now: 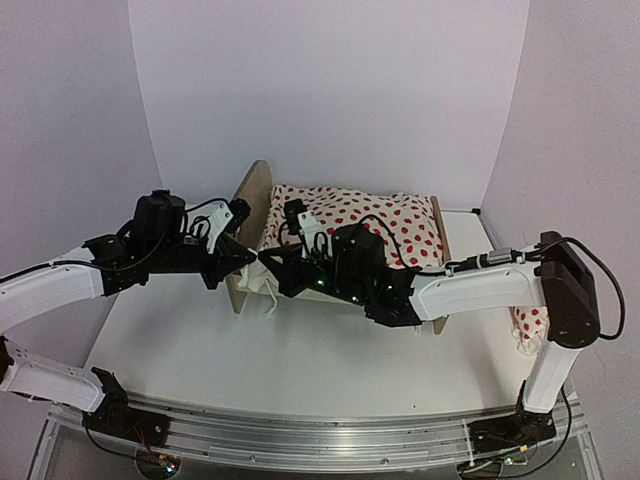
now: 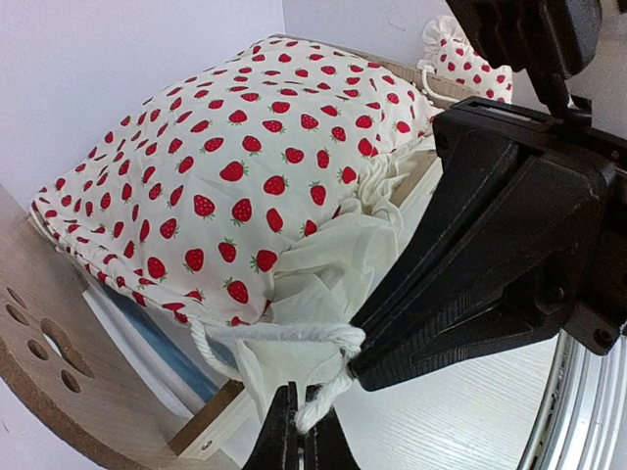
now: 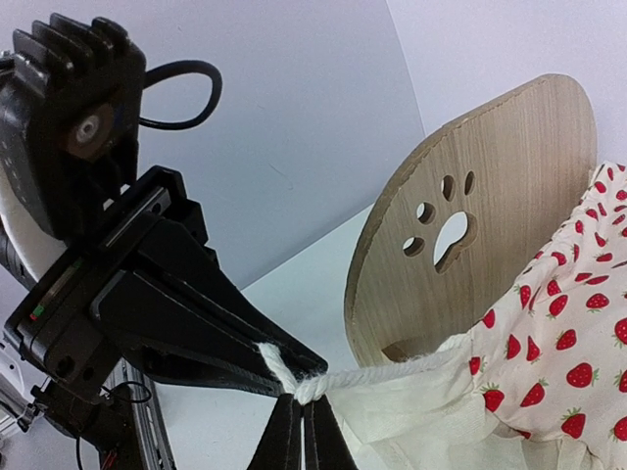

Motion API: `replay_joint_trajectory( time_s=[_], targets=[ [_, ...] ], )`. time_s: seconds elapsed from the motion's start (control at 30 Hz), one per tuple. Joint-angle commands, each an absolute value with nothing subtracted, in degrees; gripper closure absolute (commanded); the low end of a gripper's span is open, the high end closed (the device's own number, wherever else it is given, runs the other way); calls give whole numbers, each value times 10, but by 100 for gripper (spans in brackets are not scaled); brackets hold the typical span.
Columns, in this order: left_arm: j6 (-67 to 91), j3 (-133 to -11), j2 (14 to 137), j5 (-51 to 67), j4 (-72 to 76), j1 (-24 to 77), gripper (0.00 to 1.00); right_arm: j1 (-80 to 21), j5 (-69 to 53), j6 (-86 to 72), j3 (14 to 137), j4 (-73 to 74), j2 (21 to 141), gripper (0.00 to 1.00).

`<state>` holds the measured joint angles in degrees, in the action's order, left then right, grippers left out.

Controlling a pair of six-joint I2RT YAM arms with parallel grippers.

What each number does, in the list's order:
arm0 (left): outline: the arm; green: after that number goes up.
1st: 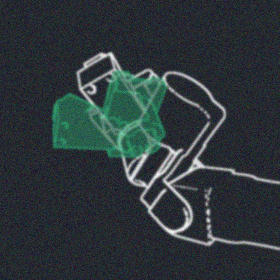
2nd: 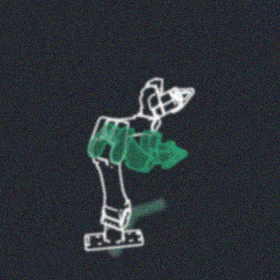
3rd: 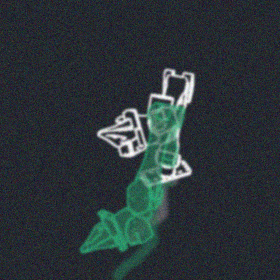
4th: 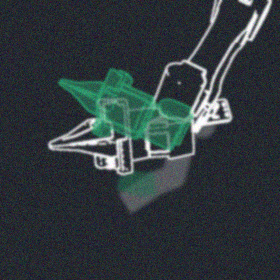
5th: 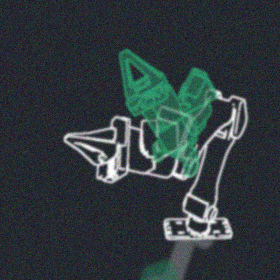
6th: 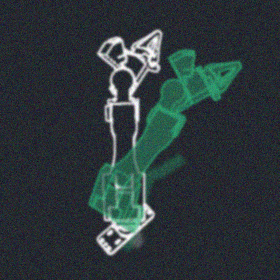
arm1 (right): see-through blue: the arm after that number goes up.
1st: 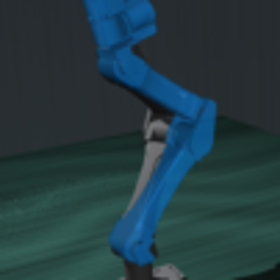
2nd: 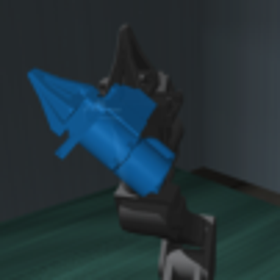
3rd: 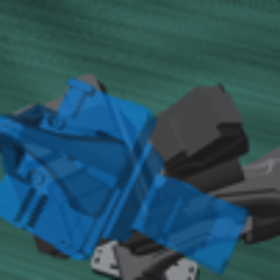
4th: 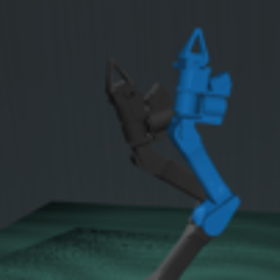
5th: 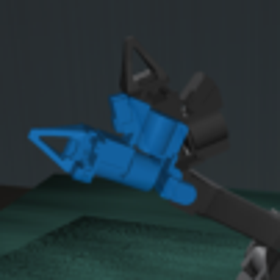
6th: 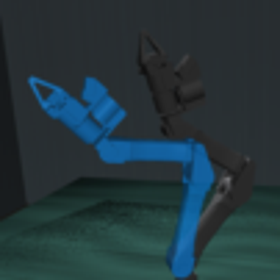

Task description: Set up the pet bed

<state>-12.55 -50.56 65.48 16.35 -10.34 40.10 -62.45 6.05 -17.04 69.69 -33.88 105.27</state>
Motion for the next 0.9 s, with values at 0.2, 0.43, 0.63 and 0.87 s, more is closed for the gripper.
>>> replay_joint_trajectory(
  time_s=[0.2, 0.43, 0.63, 0.87],
  targets=[
    [-297, -549, 713, 9, -1, 355, 100, -616, 119, -156, 662, -340, 1047, 82],
    [-310, -554, 773, 86, 69, 355, 100, -615, 121, -159, 647, -331, 1037, 78],
    [-294, -531, 811, 52, 130, 352, 100, -615, 120, -166, 626, -330, 1020, 79],
    [-302, -507, 855, 46, 156, 342, 100, -615, 116, -164, 619, -331, 1009, 79]
  ],
)
